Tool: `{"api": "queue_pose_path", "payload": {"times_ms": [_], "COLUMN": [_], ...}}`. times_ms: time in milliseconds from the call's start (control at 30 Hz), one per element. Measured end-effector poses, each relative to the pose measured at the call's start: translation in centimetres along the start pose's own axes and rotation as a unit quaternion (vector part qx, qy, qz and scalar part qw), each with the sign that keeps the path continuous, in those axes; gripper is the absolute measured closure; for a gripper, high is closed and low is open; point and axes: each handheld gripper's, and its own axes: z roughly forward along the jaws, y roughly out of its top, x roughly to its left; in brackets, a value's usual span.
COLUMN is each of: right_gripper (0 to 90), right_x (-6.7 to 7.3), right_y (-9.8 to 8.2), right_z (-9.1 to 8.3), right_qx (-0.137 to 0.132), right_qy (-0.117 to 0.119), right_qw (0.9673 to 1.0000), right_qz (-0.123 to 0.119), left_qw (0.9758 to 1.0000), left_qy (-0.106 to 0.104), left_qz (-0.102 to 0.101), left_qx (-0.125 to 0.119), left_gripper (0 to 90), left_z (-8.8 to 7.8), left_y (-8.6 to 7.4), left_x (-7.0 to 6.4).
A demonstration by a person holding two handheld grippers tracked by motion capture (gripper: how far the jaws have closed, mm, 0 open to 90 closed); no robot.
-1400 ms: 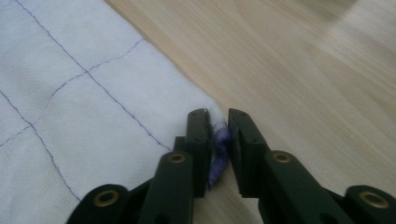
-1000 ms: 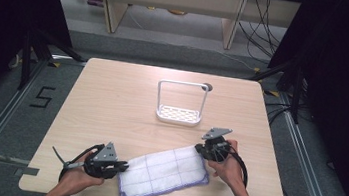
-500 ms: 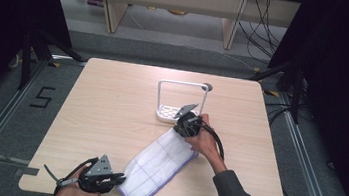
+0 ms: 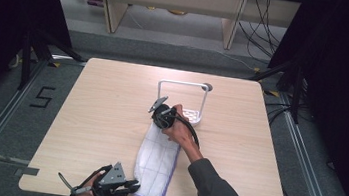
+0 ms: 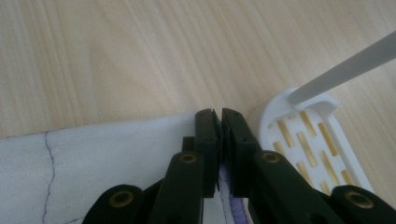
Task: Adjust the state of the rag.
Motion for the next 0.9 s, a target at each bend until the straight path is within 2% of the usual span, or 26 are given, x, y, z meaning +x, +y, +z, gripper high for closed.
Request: {"api": "queue_pose_path", "payload": {"times_ms": [33,67,100,133,167,200,233,267,300,333,367,400,433,467,500,533,567,600,633,667,700,733,767,800,833,900], "right_gripper": [83.6,83.6,78.6,73.1,69.2,63.8,63.8,63.4,61.7,60.4,59.0,58.0,57.4,56.7,56.0,54.4,54.4,54.3,54.0,52.8,52.0,51.5,51.3,51.1,50.6,50.6], "right_x": [0.0,0.0,0.0,-0.1,-0.3,-0.6,-0.6,-0.7,-0.9,-1.4,-1.4,-1.6,-1.9,-2.2,-2.4,-2.6,-2.6,-2.6,-2.7,-2.6,-2.5,-2.6,-2.3,-2.2,-2.1,-2.1], "right_y": [0.0,0.0,0.0,-0.1,-0.2,-0.4,-0.4,-0.5,-0.7,-1.2,-1.5,-2.1,-2.7,-3.3,-4.1,-5.5,-5.5,-6.3,-6.8,-7.6,-8.1,-8.4,-9.1,-9.3,-9.2,-9.3], "right_z": [0.1,0.1,0.2,0.1,-0.1,-0.8,-0.8,-1.3,-2.0,-3.1,-3.9,-4.5,-5.3,-5.7,-6.3,-7.1,-7.1,-7.1,-7.3,-7.2,-6.9,-6.9,-6.4,-6.0,-5.8,-5.6], "right_qx": [0.0,0.0,-0.003,-0.011,-0.019,-0.041,-0.041,-0.046,-0.057,-0.073,-0.069,-0.071,-0.078,-0.091,-0.09,-0.087,-0.087,-0.091,-0.082,-0.075,-0.081,-0.075,-0.078,-0.085,-0.07,-0.067], "right_qy": [0.001,0.001,0.002,-0.002,0.001,-0.007,-0.007,-0.005,0.001,0.006,0.016,0.007,0.018,0.012,0.007,-0.002,-0.002,-0.01,-0.012,-0.012,-0.013,-0.013,-0.006,-0.017,-0.01,-0.009], "right_qw": [1.0,1.0,0.9999,0.9996,0.9985,0.9966,0.9966,0.9949,0.9931,0.9917,0.9877,0.9847,0.9839,0.9835,0.983,0.9791,0.9791,0.9771,0.9772,0.9754,0.9718,0.9728,0.9694,0.9679,0.9667,0.9677], "right_qz": [0.003,0.003,0.011,0.027,0.051,0.071,0.071,0.09,0.103,0.105,0.14,0.159,0.16,0.156,0.159,0.184,0.184,0.192,0.195,0.207,0.221,0.219,0.233,0.236,0.246,0.243], "left_qw": [1.0,0.9999,0.9999,0.9995,0.9995,0.9988,0.9988,0.9985,0.9982,0.9974,0.9966,0.9954,0.9949,0.9944,0.9931,0.9927,0.9921,0.9919,0.9922,0.9922,0.9913,0.9912,0.9914,0.9908,0.9905,0.9907], "left_qy": [0.0,-0.009,-0.015,-0.023,-0.024,-0.027,-0.027,-0.022,-0.017,-0.013,-0.004,0.005,0.014,0.028,0.034,0.041,0.046,0.052,0.062,0.067,0.075,0.077,0.08,0.089,0.094,0.095], "left_qz": [0.0,-0.001,-0.001,-0.018,-0.018,-0.031,-0.031,-0.036,-0.035,-0.043,-0.052,-0.06,-0.063,-0.065,-0.072,-0.074,-0.077,-0.079,-0.077,-0.075,-0.081,-0.085,-0.084,-0.085,-0.086,-0.085], "left_qx": [0.0,0.006,-0.001,-0.012,-0.009,-0.026,-0.026,-0.035,-0.045,-0.056,-0.063,-0.075,-0.077,-0.078,-0.086,-0.086,-0.088,-0.086,-0.076,-0.073,-0.071,-0.066,-0.062,-0.057,-0.052,-0.048], "left_gripper": [78.6,78.6,76.7,73.2,65.8,54.3,51.7,51.7,47.9,44.8,42.2,40.4,39.8,39.7,39.5,39.2,39.2,38.9,38.8,38.8,38.7,38.7,38.7,38.7,38.7,38.6], "left_z": [0.0,0.0,0.1,0.0,-0.3,-0.8,-0.8,-1.2,-1.7,-2.0,-2.4,-2.6,-2.9,-3.1,-3.1,-3.0,-2.7,-2.5,-2.1,-1.6,-1.2,-0.7,0.1,1.1,1.7,2.3], "left_y": [0.0,0.1,0.1,0.3,0.4,0.6,0.6,0.8,1.1,1.4,1.7,2.0,2.4,2.7,2.9,3.4,3.7,3.9,4.3,4.6,4.8,5.1,5.4,5.9,6.2,6.5], "left_x": [0.0,-0.2,-0.3,-0.4,-0.1,0.1,0.1,0.4,0.9,1.4,1.9,2.6,3.3,4.0,4.5,5.4,6.2,6.8,7.9,8.7,9.2,9.8,10.6,11.5,11.9,12.2]}}
